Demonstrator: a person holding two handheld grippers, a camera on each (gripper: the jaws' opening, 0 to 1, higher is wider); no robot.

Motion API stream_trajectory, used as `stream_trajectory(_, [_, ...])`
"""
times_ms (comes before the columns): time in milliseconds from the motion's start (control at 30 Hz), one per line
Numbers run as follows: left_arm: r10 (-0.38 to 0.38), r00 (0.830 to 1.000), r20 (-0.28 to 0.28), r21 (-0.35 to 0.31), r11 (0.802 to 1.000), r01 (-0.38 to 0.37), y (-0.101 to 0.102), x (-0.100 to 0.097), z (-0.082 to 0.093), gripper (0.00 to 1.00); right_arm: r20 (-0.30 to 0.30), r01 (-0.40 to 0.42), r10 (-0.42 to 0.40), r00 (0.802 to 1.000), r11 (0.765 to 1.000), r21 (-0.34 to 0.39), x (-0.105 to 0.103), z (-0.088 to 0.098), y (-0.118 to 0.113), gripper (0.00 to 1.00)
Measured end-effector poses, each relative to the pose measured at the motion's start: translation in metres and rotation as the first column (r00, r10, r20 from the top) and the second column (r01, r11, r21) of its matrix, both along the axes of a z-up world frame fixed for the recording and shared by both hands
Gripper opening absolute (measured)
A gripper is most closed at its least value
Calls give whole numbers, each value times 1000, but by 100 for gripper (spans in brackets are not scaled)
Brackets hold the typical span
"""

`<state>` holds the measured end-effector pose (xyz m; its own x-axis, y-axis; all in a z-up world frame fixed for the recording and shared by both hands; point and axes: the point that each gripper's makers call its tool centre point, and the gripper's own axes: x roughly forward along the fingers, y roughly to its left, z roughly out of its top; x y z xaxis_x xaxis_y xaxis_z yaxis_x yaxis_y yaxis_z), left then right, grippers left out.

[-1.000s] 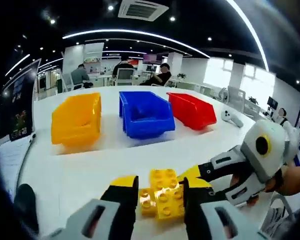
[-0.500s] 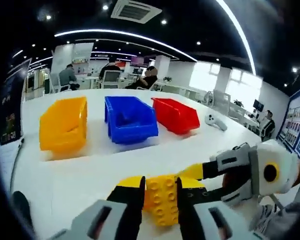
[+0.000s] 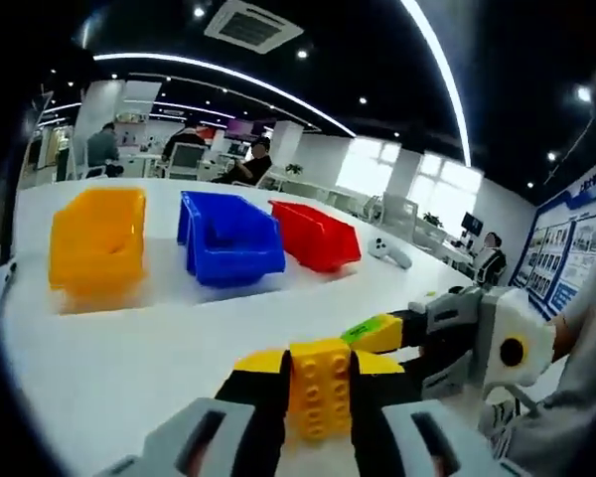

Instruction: Take apart the toy blocks one by one and place each separated block into its matching bin, sorting the blocks by their type until all the connected pieces are disassembled and separated into the correct bins

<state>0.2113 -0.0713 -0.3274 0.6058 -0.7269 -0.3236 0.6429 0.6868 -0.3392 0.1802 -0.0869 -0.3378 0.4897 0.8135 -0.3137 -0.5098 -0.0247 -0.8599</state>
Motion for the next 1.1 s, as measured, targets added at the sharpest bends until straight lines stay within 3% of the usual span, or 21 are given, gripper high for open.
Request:
stream_trajectory(133, [-4, 1000, 19, -52, 999, 5, 0, 1, 0, 24, -89, 4, 1, 996, 999, 51, 0, 0, 0, 23])
stream_trajectory(300, [1, 999, 39, -122, 993, 4, 0, 1, 4, 23, -212, 49, -25, 977, 993, 108, 4, 0, -3, 22])
stream_trajectory(333, [-53, 997, 56, -122, 991, 59, -5, -6, 7, 23, -263, 73, -32, 964, 986, 149, 7, 3, -3, 22])
stream_trajectory(367, [-44, 996, 83, -58, 997, 49, -2, -5, 3, 23, -345, 82, -16, 939, 980, 179, 7, 2, -5, 22])
stream_trajectory(400, [-29, 993, 110, -39, 999, 34, -1, -4, 3, 23, -374, 110, -28, 927, 973, 201, 13, 4, -9, 22])
stream_trajectory(433, [-48, 995, 90, -58, 997, 53, -5, -8, 3, 23, -425, 143, -44, 904, 969, 203, 17, 2, -12, 22])
stream_trajectory(500, [-15, 992, 129, -100, 995, 28, -4, -6, 12, 23, -563, 208, -32, 826, 945, 251, 21, 0, -15, 22])
stream_trajectory(600, [27, 987, 158, -113, 994, -9, 5, -2, 22, 24, -682, 275, -16, 731, 922, 273, 28, -4, -20, 23])
stream_trajectory(667, [62, 985, 164, -124, 991, -41, 12, 2, 28, 24, -773, 322, -13, 634, 913, 249, 28, -15, -21, 23])
stream_trajectory(700, [81, 982, 169, -126, 990, -60, 16, 5, 31, 24, -824, 355, -11, 566, 905, 232, 26, -20, -22, 23])
stream_trajectory(733, [97, 981, 170, -129, 989, -75, 20, 7, 33, 24, -855, 402, -14, 518, 887, 229, 29, -22, -24, 23])
stream_trajectory(833, [128, 973, 190, -132, 986, -104, 28, 13, 40, 24, -855, 402, -26, 517, 890, 216, 29, -25, -27, 23])
stream_trajectory(967, [160, 965, 206, -148, 980, -131, 34, 18, 49, 24, -835, 406, -23, 550, 881, 243, 30, -25, -31, 24])
stream_trajectory(1033, [174, 962, 211, -139, 979, -147, 37, 21, 52, 24, -827, 392, 20, 562, 874, 288, 27, -17, -31, 33])
stream_trajectory(1067, [179, 960, 215, -135, 979, -152, 39, 23, 53, 24, -822, 391, 24, 570, 872, 296, 28, -15, -32, 44])
stream_trajectory(1100, [189, 956, 224, -135, 978, -161, 41, 25, 57, 24, -805, 389, 31, 592, 864, 319, 30, -9, -35, 49])
